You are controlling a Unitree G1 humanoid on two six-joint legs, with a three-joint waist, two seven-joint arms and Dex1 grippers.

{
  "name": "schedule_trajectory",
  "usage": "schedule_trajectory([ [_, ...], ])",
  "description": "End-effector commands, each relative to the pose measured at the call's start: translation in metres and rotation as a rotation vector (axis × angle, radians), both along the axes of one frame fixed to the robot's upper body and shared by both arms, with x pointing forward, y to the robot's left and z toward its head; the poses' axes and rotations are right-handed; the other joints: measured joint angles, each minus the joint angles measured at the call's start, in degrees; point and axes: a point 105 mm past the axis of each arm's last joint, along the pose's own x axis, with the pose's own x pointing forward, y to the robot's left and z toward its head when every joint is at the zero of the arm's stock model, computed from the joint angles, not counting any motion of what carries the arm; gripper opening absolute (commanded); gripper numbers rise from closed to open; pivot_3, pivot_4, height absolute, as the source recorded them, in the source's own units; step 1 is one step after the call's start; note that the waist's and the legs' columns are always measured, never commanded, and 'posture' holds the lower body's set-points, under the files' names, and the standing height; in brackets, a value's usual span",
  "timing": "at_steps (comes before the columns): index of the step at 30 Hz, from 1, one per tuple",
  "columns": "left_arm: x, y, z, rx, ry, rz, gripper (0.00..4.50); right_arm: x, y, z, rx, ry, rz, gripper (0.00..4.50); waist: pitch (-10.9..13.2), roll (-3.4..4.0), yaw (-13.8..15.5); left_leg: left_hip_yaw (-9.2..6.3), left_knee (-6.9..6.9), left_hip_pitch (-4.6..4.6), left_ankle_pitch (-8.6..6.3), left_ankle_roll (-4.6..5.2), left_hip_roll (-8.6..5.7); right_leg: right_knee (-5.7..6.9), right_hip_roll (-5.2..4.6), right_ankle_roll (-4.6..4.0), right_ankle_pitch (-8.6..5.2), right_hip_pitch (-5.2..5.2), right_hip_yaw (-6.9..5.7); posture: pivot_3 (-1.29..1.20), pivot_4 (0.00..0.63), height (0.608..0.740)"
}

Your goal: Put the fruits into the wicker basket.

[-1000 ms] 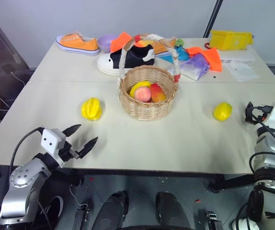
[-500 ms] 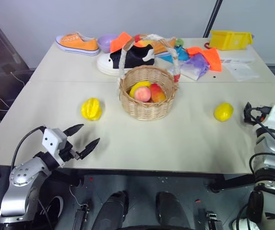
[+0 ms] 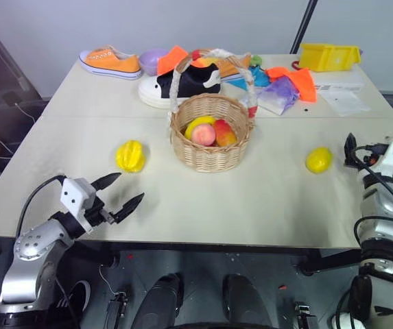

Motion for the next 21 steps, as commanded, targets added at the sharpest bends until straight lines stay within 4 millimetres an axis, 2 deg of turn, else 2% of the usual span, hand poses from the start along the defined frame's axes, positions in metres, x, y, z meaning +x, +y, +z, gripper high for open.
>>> schedule_trajectory([
  [1, 0.004, -0.004, 0.014, -0.029, -0.044, -0.012, 4.5, -0.016, 0.022, 0.032, -0.027, -0.115, 0.047, 4.48, -0.01, 0.01, 0.14, -0.03, 0.0, -0.01, 0.0, 0.0, 0.0, 0.0, 0.0, 0.01, 0.0, 0.0, 0.0, 0.0, 0.15, 0.74],
  [5, 0.01, -0.019, 0.019, -0.046, -0.055, -0.062, 4.5, -0.042, 0.055, 0.018, -0.029, -0.018, 0.09, 4.48, -0.02, 0.02, 0.8, -0.08, 0.0, -0.04, -0.02, 0.01, -0.04, -0.01, -0.03, 0.07, -0.02, 0.0, -0.02, 0.0, 0.15, 0.74],
  [9, 0.001, -0.041, 0.023, -0.045, -0.012, -0.257, 4.5, -0.055, 0.077, -0.003, -0.032, 0.161, 0.115, 4.48, -0.02, 0.05, 0.78, 0.0, 0.02, -0.03, -0.02, 0.01, -0.05, 0.0, -0.04, 0.03, -0.04, -0.05, 0.06, 0.0, 0.15, 0.74],
  [14, -0.012, -0.059, 0.036, -0.059, 0.015, -0.495, 4.5, -0.055, 0.074, -0.003, -0.017, 0.268, 0.038, 4.48, -0.03, 0.07, 0.17, -0.01, 0.0, -0.03, -0.02, 0.0, -0.02, 0.0, -0.01, -0.2, -0.17, -0.07, 0.05, 0.0, 0.15, 0.74],
  [21, -0.007, -0.07, 0.046, -0.056, -0.052, -0.525, 4.5, -0.048, 0.076, -0.003, 0.047, 0.39, 0.008, 4.48, -0.02, 0.05, 0.15, -0.02, -0.01, -0.05, -0.01, 0.01, -0.01, -0.01, -0.02, -0.18, -0.17, -0.08, 0.02, 0.0, 0.15, 0.74],
])
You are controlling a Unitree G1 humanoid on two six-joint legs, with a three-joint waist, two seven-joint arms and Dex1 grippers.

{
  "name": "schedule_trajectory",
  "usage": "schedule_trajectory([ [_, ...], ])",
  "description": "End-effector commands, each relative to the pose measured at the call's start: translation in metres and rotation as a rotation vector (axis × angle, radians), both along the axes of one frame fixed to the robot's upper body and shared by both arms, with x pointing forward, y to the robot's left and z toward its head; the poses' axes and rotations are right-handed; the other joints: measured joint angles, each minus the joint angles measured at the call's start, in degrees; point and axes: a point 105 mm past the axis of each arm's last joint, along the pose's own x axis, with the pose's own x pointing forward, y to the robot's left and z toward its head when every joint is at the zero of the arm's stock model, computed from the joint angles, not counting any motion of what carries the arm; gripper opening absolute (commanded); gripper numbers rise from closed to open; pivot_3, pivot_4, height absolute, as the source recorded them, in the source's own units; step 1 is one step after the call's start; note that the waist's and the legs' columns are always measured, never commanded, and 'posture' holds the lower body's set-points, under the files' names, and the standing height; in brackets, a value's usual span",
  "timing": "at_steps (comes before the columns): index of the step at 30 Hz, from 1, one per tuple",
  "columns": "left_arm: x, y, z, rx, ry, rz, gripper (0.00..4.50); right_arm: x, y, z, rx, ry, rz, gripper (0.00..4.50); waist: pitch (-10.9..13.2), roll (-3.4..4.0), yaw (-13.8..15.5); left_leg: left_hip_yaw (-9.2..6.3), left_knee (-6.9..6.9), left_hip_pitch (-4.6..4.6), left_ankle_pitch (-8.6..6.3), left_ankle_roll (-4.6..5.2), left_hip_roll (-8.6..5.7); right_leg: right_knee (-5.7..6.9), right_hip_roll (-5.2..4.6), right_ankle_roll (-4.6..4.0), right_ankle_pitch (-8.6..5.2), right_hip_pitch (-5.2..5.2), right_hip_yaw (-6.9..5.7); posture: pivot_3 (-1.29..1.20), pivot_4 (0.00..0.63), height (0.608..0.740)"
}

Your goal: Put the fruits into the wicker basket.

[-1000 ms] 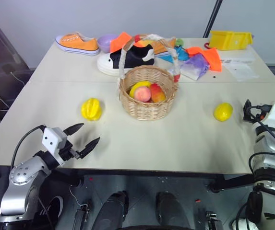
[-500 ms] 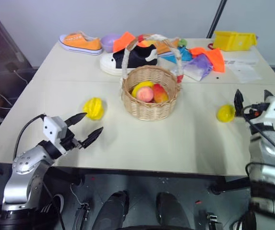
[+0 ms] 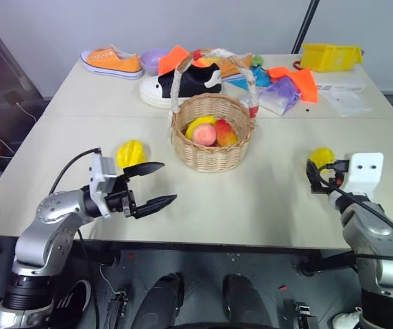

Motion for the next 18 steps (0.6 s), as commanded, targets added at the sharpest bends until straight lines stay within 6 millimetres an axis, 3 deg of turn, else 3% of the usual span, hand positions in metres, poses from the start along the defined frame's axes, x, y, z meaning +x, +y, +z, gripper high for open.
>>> schedule_trajectory([
  [1, 0.001, -0.002, 0.009, -0.008, -0.05, -0.002, 4.5, 0.002, -0.003, 0.018, 0.009, -0.006, -0.027, 4.48, 0.0, 0.0, 0.0, 0.01, 0.0, 0.0, 0.0, 0.0, 0.0, 0.0, 0.0, 0.0, 0.0, -0.01, 0.0, 0.0, 0.15, 0.74],
  [9, 0.004, 0.002, 0.005, -0.022, -0.053, 0.027, 4.5, 0.029, -0.014, 0.031, 0.025, 0.027, -0.056, 4.48, 0.01, -0.01, 0.04, 0.0, 0.01, -0.01, 0.0, 0.01, -0.01, -0.02, -0.01, 0.01, 0.0, 0.01, -0.03, 0.0, 0.15, 0.74],
  [18, -0.001, 0.0, -0.001, -0.035, -0.035, 0.053, 4.5, 0.049, -0.027, 0.013, 0.163, 0.144, -0.099, 4.48, 0.02, -0.01, -0.19, 0.02, -0.01, -0.02, 0.01, 0.01, 0.0, -0.01, -0.01, 0.03, 0.02, -0.01, -0.05, 0.0, 0.15, 0.74],
])
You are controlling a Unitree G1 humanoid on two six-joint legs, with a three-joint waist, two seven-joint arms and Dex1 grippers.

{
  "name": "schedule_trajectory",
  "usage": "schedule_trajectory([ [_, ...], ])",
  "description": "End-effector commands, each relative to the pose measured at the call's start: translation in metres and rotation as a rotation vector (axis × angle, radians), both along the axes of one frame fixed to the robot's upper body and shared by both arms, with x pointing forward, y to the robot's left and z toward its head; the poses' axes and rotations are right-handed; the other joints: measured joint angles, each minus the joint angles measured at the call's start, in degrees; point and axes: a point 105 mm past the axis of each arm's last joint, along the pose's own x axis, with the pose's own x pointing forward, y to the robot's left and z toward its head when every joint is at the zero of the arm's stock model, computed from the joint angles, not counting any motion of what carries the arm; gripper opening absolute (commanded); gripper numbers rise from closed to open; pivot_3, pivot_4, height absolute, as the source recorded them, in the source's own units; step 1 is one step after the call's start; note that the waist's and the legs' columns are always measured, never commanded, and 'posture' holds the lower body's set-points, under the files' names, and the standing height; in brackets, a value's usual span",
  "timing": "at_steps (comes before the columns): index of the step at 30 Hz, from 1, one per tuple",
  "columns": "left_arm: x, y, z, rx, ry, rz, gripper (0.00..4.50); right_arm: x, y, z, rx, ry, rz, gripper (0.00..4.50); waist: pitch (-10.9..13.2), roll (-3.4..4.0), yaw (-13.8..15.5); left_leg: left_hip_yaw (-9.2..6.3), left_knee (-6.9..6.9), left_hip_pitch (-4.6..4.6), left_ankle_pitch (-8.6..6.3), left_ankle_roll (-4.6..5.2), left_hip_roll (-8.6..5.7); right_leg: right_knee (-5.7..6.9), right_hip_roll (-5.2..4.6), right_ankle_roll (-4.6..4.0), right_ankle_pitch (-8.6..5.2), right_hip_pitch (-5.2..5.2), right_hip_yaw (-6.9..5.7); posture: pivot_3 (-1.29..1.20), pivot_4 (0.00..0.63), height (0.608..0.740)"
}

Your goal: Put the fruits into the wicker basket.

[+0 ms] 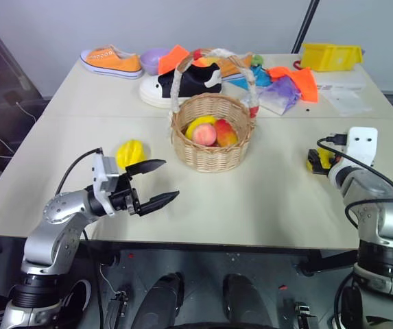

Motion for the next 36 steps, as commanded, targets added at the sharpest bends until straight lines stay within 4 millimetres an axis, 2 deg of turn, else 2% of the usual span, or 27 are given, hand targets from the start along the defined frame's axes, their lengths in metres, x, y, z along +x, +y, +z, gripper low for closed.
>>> schedule_trajectory([
  [1, -0.004, -0.002, 0.007, -0.003, -0.037, 0.0, 4.5, 0.005, -0.001, 0.007, 0.07, -0.017, -0.007, 4.48, 0.0, 0.0, 0.11, -0.01, 0.0, 0.0, 0.0, 0.0, 0.01, 0.01, 0.01, 0.0, 0.0, 0.0, -0.01, 0.0, 0.15, 0.74],
  [8, -0.002, 0.0, 0.008, -0.005, -0.041, 0.031, 4.5, 0.01, -0.002, -0.005, 0.135, -0.001, -0.023, 4.48, 0.0, 0.0, 0.21, -0.01, 0.01, 0.0, 0.0, 0.0, -0.01, -0.01, 0.0, 0.01, 0.01, 0.02, -0.02, 0.0, 0.15, 0.74],
  [13, 0.0, 0.002, 0.01, -0.008, -0.049, 0.046, 4.5, 0.01, 0.005, -0.001, 0.13, -0.041, -0.002, 2.23, 0.0, 0.0, 0.07, -0.01, 0.0, 0.0, 0.0, 0.0, 0.0, 0.0, 0.0, 0.02, 0.01, 0.01, -0.02, 0.0, 0.15, 0.74],
  [14, 0.0, 0.002, 0.011, -0.011, -0.052, 0.052, 4.5, 0.009, 0.009, 0.0, 0.137, -0.049, 0.006, 2.04, 0.0, 0.0, 0.02, -0.01, 0.0, 0.0, 0.0, 0.0, 0.0, 0.0, 0.0, 0.02, 0.01, 0.01, -0.02, 0.0, 0.15, 0.74],
  [18, 0.0, 0.005, 0.009, -0.017, -0.046, 0.076, 4.5, 0.001, 0.019, 0.014, 0.055, -0.115, 0.087, 2.04, 0.0, 0.0, 0.14, -0.03, -0.03, 0.0, 0.0, 0.0, 0.01, 0.01, 0.02, 0.08, 0.04, -0.02, -0.03, 0.0, 0.15, 0.74],
  [21, -0.001, 0.012, 0.008, -0.022, -0.04, 0.116, 4.5, -0.012, 0.061, 0.031, 0.042, -0.18, 0.404, 2.04, 0.01, 0.03, 0.2, -0.02, -0.04, -0.03, -0.02, 0.03, -0.02, -0.01, -0.02, 0.12, 0.03, -0.01, -0.03, 0.0, 0.15, 0.74],
  [24, 0.0, 0.023, 0.007, -0.024, -0.04, 0.168, 4.5, -0.043, 0.114, 0.067, 0.141, -0.299, 0.816, 2.04, 0.06, 0.07, -0.17, -0.03, -0.04, -0.03, -0.04, 0.05, 0.01, -0.01, -0.01, 0.15, 0.02, -0.01, -0.04, 0.0, 0.15, 0.74],
  [27, 0.002, 0.026, 0.006, -0.025, -0.044, 0.187, 4.5, -0.06, 0.162, 0.085, 0.157, -0.349, 1.081, 2.04, 0.05, 0.06, -0.21, -0.03, -0.03, 0.0, -0.06, 0.06, 0.1, -0.01, 0.06, 0.08, -0.02, 0.02, -0.06, 0.0, 0.15, 0.74],
  [31, 0.005, 0.023, 0.007, -0.026, -0.06, 0.194, 4.5, -0.061, 0.192, 0.092, 0.097, -0.379, 1.206, 2.04, 0.06, 0.02, 0.31, -0.04, 0.02, -0.02, -0.06, 0.05, 0.08, -0.07, 0.0, 0.03, -0.03, 0.04, -0.07, 0.0, 0.15, 0.74],
  [36, 0.003, 0.022, 0.012, -0.033, -0.068, 0.197, 4.5, -0.023, 0.222, 0.1, 0.037, -0.417, 1.143, 2.04, 0.07, 0.0, 0.18, -0.05, 0.0, -0.08, -0.06, 0.05, 0.01, -0.24, -0.07, 0.02, -0.03, 0.04, -0.11, 0.0, 0.15, 0.74],
])
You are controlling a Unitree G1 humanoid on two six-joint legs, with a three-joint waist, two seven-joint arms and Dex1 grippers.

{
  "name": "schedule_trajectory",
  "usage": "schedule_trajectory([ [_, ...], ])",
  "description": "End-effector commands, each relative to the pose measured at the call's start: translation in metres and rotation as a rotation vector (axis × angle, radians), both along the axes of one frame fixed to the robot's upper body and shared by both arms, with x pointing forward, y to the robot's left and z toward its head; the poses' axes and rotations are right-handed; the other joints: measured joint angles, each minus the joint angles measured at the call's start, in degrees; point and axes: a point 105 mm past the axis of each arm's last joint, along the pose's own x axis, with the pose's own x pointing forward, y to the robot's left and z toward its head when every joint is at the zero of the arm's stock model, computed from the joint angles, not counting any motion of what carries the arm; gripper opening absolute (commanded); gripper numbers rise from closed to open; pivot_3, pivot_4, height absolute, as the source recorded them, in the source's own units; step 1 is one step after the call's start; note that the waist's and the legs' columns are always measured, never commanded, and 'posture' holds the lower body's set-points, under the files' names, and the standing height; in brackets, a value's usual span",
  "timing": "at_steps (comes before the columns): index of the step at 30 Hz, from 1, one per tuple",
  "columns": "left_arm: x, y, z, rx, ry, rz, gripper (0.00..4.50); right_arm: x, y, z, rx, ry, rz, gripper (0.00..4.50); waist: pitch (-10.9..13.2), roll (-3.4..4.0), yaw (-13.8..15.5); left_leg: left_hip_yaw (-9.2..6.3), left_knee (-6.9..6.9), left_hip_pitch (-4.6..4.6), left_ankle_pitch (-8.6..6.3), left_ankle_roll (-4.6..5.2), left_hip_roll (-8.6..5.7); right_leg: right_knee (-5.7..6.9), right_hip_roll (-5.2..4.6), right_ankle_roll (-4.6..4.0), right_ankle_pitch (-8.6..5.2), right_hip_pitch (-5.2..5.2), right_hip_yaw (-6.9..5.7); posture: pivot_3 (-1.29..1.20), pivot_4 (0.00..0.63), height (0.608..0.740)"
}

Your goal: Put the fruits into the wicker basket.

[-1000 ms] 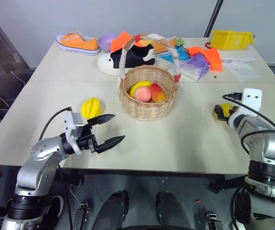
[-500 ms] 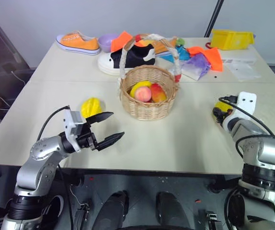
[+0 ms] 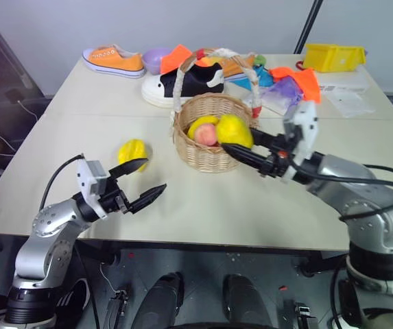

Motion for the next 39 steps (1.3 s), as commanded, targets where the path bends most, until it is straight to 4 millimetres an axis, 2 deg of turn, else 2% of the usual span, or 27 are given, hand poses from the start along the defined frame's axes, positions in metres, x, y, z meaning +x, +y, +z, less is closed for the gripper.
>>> schedule_trajectory([
  [1, -0.002, -0.002, 0.011, -0.006, -0.052, 0.003, 4.5, 0.029, 0.019, 0.013, 0.014, -0.073, -0.073, 2.04, 0.0, 0.0, -0.25, 0.0, -0.01, 0.0, 0.0, 0.0, 0.0, 0.01, 0.01, 0.01, 0.0, -0.03, 0.0, 0.0, 0.15, 0.74],
  [4, -0.001, -0.006, 0.008, -0.018, -0.048, 0.012, 4.5, 0.061, 0.023, 0.011, 0.017, -0.083, -0.195, 2.04, 0.0, 0.0, -0.26, -0.02, -0.11, 0.0, 0.01, -0.02, 0.03, 0.12, 0.06, 0.02, 0.03, -0.12, 0.01, 0.0, 0.15, 0.74],
  [7, -0.004, -0.01, 0.009, -0.029, -0.054, 0.013, 4.5, 0.075, 0.025, 0.0, -0.069, -0.118, -0.235, 2.04, -0.01, -0.04, 0.14, -0.06, -0.12, 0.0, 0.02, -0.03, -0.03, 0.19, 0.04, 0.19, 0.12, -0.14, -0.02, 0.0, 0.15, 0.74],
  [9, -0.004, -0.009, 0.01, -0.031, -0.055, 0.025, 4.5, 0.075, 0.026, -0.001, -0.037, -0.104, -0.219, 3.11, 0.0, -0.03, 0.04, -0.06, -0.12, -0.05, 0.01, -0.03, -0.06, 0.11, 0.02, 0.22, 0.13, -0.15, -0.02, 0.0, 0.15, 0.74],
  [12, -0.005, -0.008, 0.008, -0.033, -0.05, 0.032, 4.5, 0.071, 0.025, 0.002, 0.008, -0.089, -0.192, 4.46, 0.0, -0.03, -0.25, -0.05, -0.13, -0.06, 0.01, -0.02, -0.06, 0.12, 0.02, 0.22, 0.14, -0.17, -0.01, 0.0, 0.15, 0.74],
  [14, -0.006, -0.008, 0.008, -0.033, -0.048, 0.033, 4.5, 0.065, 0.021, 0.008, 0.023, -0.122, -0.178, 4.46, 0.0, -0.03, -0.35, -0.05, -0.14, -0.04, 0.01, -0.02, -0.03, 0.18, 0.05, 0.22, 0.14, -0.19, -0.01, 0.0, 0.15, 0.74],
  [15, -0.006, -0.007, 0.008, -0.036, -0.047, 0.037, 4.5, 0.052, 0.014, 0.019, 0.045, -0.209, -0.135, 4.46, 0.0, -0.03, -0.26, -0.05, -0.14, -0.04, 0.01, -0.02, -0.03, 0.2, 0.05, 0.22, 0.13, -0.2, -0.01, 0.0, 0.15, 0.74],
  [16, -0.005, -0.007, 0.007, -0.033, -0.048, 0.041, 4.5, 0.044, 0.003, 0.022, 0.04, -0.252, -0.127, 4.46, 0.0, -0.03, 0.14, -0.07, -0.15, -0.04, 0.01, -0.02, -0.03, 0.2, 0.05, 0.22, 0.13, -0.2, -0.01, 0.0, 0.15, 0.74],
  [20, -0.004, -0.005, 0.007, -0.03, -0.051, 0.041, 4.5, 0.014, -0.027, 0.017, 0.078, -0.278, -0.099, 4.46, 0.0, -0.03, 0.17, -0.06, -0.08, -0.05, -0.03, 0.03, -0.07, 0.08, 0.0, 0.26, 0.11, -0.06, -0.06, 0.0, 0.15, 0.74],
  [23, -0.003, -0.004, 0.008, -0.032, -0.049, 0.038, 4.5, -0.02, -0.049, 0.001, 0.145, -0.221, -0.071, 4.46, -0.02, -0.06, 0.3, -0.09, -0.08, -0.03, -0.04, 0.04, -0.04, 0.08, 0.0, 0.26, 0.11, -0.03, -0.08, 0.0, 0.15, 0.74],
  [29, -0.001, -0.004, 0.004, -0.039, -0.032, 0.031, 4.5, -0.013, -0.131, -0.036, 0.018, -0.209, -0.473, 4.46, -0.01, -0.04, -0.24, 0.08, -0.01, 0.02, -0.04, 0.04, -0.04, 0.09, 0.0, 0.04, 0.0, -0.03, 0.08, 0.0, 0.15, 0.74],
  [32, 0.001, -0.003, -0.001, -0.042, -0.005, 0.028, 4.5, -0.02, -0.156, -0.067, -0.054, -0.166, -0.57, 4.46, -0.03, -0.05, 0.12, 0.04, -0.01, 0.11, -0.04, 0.04, -0.02, 0.1, 0.02, 0.02, -0.01, 0.08, 0.04, 0.0, 0.15, 0.74],
  [35, 0.005, 0.004, 0.001, -0.037, -0.017, 0.055, 4.5, -0.027, -0.156, -0.075, -0.065, -0.175, -0.553, 4.46, -0.02, -0.03, 0.27, 0.02, -0.01, 0.09, -0.04, 0.05, -0.02, 0.1, 0.02, 0.05, -0.01, 0.07, 0.02, 0.0, 0.15, 0.74],
  [39, 0.009, 0.014, 0.005, -0.045, -0.031, 0.103, 4.5, -0.035, -0.14, -0.074, -0.075, -0.202, -0.439, 4.46, -0.01, 0.0, -0.23, 0.05, 0.01, 0.1, -0.03, 0.04, -0.01, 0.12, 0.04, 0.05, 0.0, 0.06, 0.07, 0.0, 0.15, 0.74],
])
